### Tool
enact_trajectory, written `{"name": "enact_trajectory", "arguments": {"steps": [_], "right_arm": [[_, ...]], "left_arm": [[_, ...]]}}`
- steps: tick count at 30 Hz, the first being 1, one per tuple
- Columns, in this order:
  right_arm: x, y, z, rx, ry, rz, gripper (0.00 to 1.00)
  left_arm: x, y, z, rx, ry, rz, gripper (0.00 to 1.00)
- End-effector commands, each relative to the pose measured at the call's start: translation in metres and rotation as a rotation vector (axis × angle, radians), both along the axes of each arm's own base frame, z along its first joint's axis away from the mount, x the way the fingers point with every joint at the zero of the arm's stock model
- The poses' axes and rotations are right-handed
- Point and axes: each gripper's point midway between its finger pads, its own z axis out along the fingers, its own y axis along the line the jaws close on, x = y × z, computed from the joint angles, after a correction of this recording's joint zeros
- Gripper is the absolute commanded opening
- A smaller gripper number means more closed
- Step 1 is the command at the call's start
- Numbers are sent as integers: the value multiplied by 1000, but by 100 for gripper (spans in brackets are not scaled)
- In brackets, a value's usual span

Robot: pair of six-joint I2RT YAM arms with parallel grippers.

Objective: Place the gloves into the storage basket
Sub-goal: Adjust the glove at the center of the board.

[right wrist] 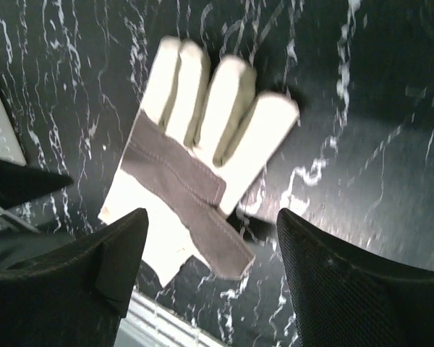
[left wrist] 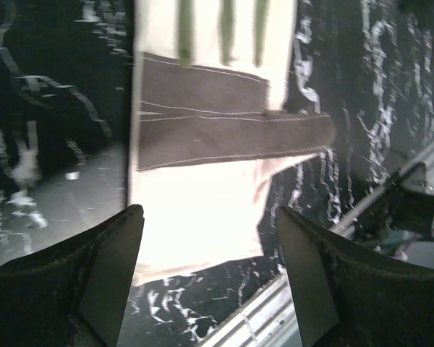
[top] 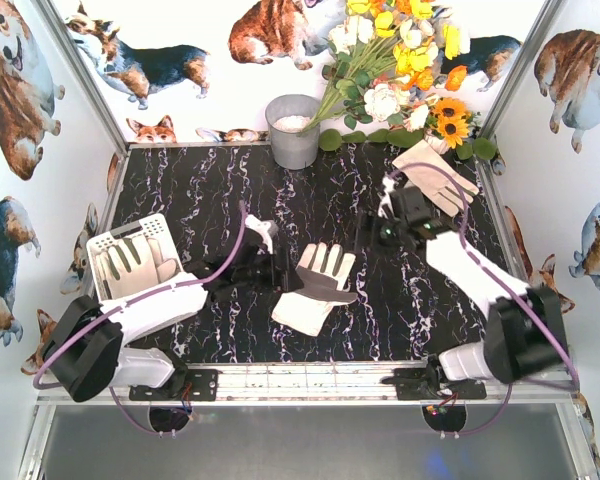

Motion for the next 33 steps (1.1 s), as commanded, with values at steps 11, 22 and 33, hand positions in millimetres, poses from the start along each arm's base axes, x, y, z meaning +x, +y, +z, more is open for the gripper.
{"name": "enact_trajectory", "arguments": {"steps": [11, 22, 33], "right_arm": [[-83, 18, -32, 288, 254, -125, 76], [-86, 32, -58, 266, 306, -81, 55], [-73, 23, -77, 79, 254, -49, 34]], "left_arm": [[3, 26, -55, 51, 130, 3, 64], [-15, 30, -81, 66, 216, -8, 57], [-48, 29, -91, 32, 279, 5, 43]]}}
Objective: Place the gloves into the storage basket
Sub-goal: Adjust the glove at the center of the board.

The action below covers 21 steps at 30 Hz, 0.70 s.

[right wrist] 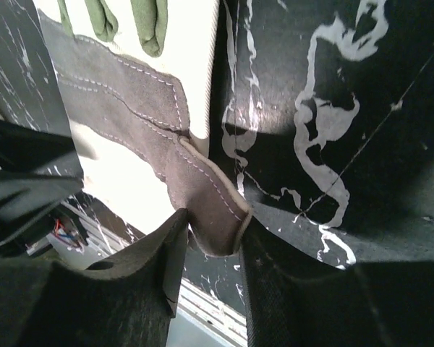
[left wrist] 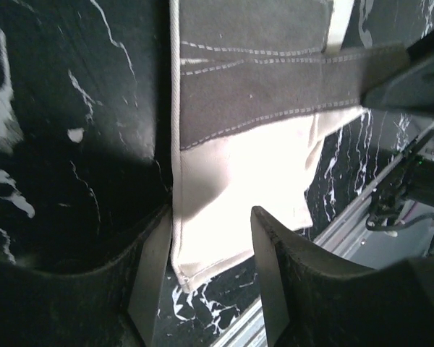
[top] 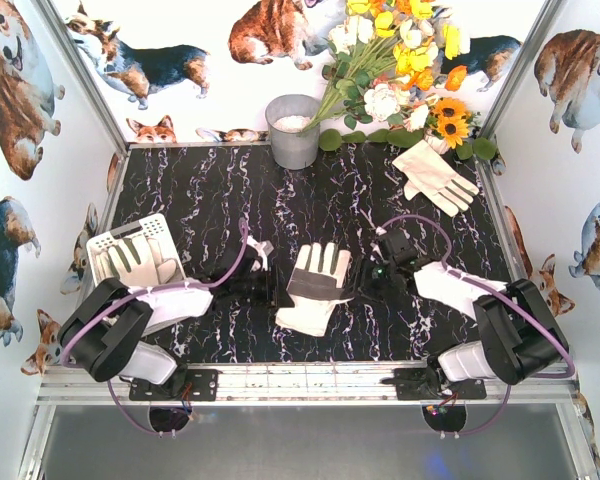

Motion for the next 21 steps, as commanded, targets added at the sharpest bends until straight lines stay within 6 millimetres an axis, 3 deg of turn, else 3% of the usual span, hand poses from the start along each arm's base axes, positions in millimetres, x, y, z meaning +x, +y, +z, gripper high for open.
{"name": "enact_trajectory", "arguments": {"steps": [1, 6, 14, 21], "right_arm": [[22, -2, 6, -70, -101, 30, 31], [16, 1, 6, -61, -91, 66, 0], [-12, 10, 4, -60, -47, 174, 0], [-30, -4, 4, -118, -36, 174, 0]], "left_arm": [[-31, 12, -24, 43, 101, 20, 42], [-41, 10, -25, 43, 115, 15, 37], [-68, 0, -26, 27, 158, -49, 32], [-98, -3, -32, 51, 203, -100, 29]]}}
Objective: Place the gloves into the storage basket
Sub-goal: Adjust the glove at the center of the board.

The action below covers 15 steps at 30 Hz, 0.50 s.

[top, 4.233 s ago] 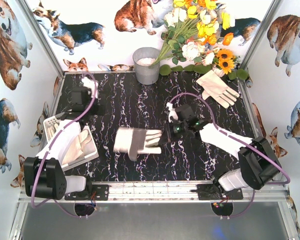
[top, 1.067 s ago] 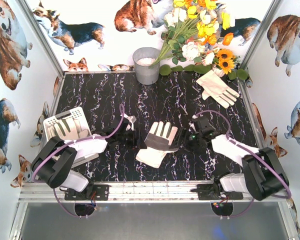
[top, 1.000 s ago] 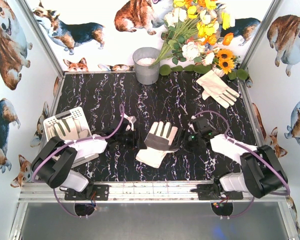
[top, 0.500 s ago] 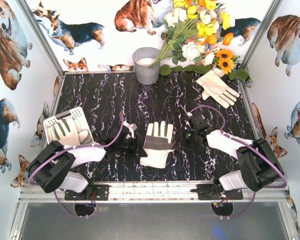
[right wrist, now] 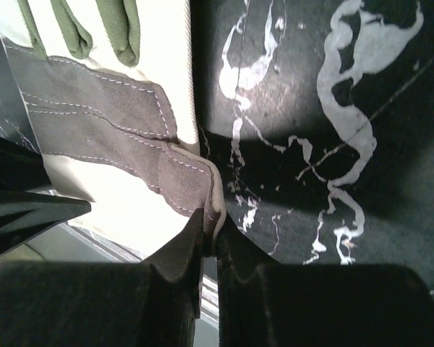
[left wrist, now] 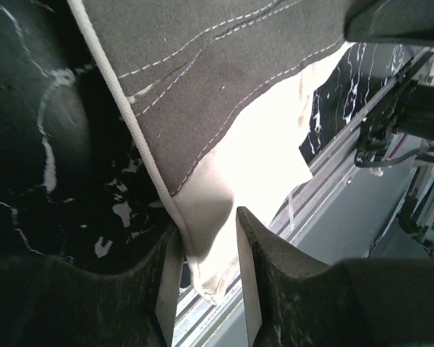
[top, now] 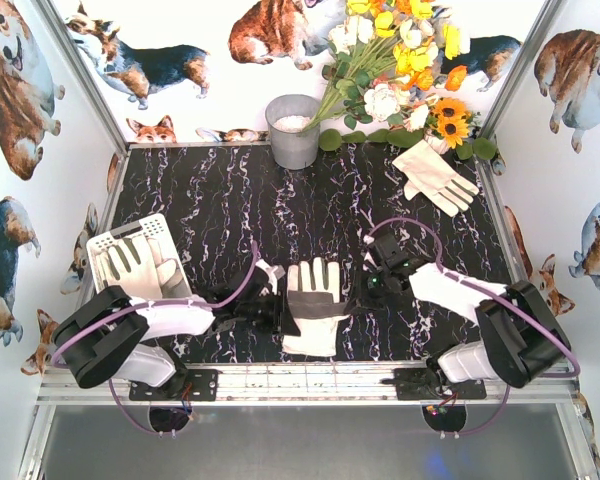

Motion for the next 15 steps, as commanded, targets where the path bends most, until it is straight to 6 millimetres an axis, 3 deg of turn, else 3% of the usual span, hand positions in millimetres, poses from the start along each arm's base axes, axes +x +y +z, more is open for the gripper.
{"name": "enact_trajectory", "arguments": {"steps": [1, 6, 10, 12, 15], "right_arm": [[-1, -7, 12, -24, -50, 4, 0], [0, -9, 14, -32, -61, -8, 0], [-1, -11, 11, -50, -51, -9, 0], [0, -13, 13, -61, -53, -13, 11], [5, -16, 23, -78, -90, -12, 37]], "left_arm": [[-28, 18, -26, 106, 81, -18, 29], [-26, 13, -27, 120, 67, -28, 30], [-23, 15, -27, 142, 52, -19, 41], [-20, 19, -26, 165, 36, -5, 47], [-11, 30, -21, 223, -23, 25, 64]]}}
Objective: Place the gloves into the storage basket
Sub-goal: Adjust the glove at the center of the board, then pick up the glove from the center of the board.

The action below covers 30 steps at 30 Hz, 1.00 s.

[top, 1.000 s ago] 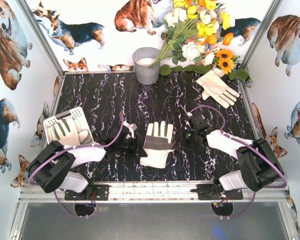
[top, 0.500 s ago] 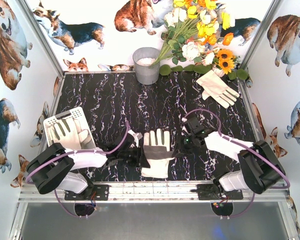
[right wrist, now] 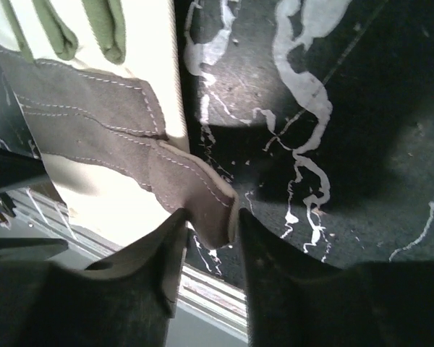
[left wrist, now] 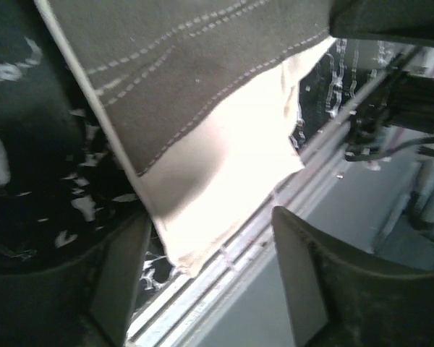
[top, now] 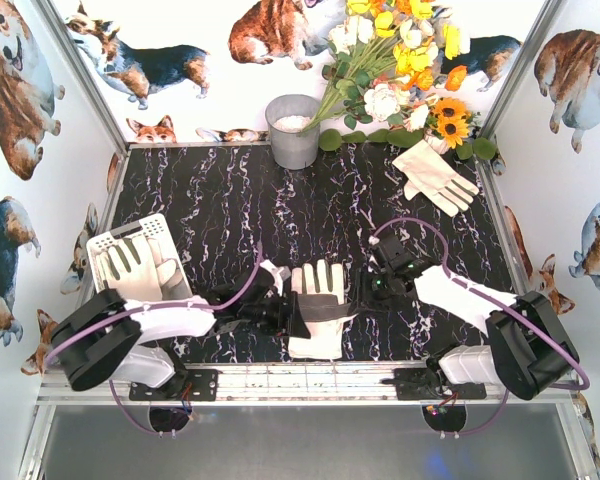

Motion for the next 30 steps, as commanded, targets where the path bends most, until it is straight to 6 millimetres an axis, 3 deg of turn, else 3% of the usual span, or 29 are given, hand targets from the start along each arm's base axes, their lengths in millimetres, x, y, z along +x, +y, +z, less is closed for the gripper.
{"name": "enact_trajectory", "arguments": {"steps": [1, 7, 12, 16, 20, 22, 25, 30], "right_arm": [[15, -4, 22, -29, -99, 9, 43], [39, -25, 71, -127, -259, -19, 63], [97, -61, 112, -144, -489, -184, 73], [152, -117, 114, -206, -579, -397, 73], [198, -168, 110, -325, -642, -522, 73], [217, -191, 108, -420, -668, -533, 73], [244, -220, 101, -546, -652, -517, 72], [293, -242, 84, -639, -646, -333, 68]], "left_arm": [[6, 45, -25, 246, -61, 63, 69], [50, 70, 28, 366, -282, 70, 82], [110, 119, 81, 447, -419, 157, 94], [166, 186, 128, 505, -545, 323, 97], [203, 260, 170, 518, -644, 549, 100], [213, 286, 178, 511, -666, 635, 100], [222, 314, 172, 529, -661, 708, 100], [225, 342, 160, 656, -663, 728, 99]]}}
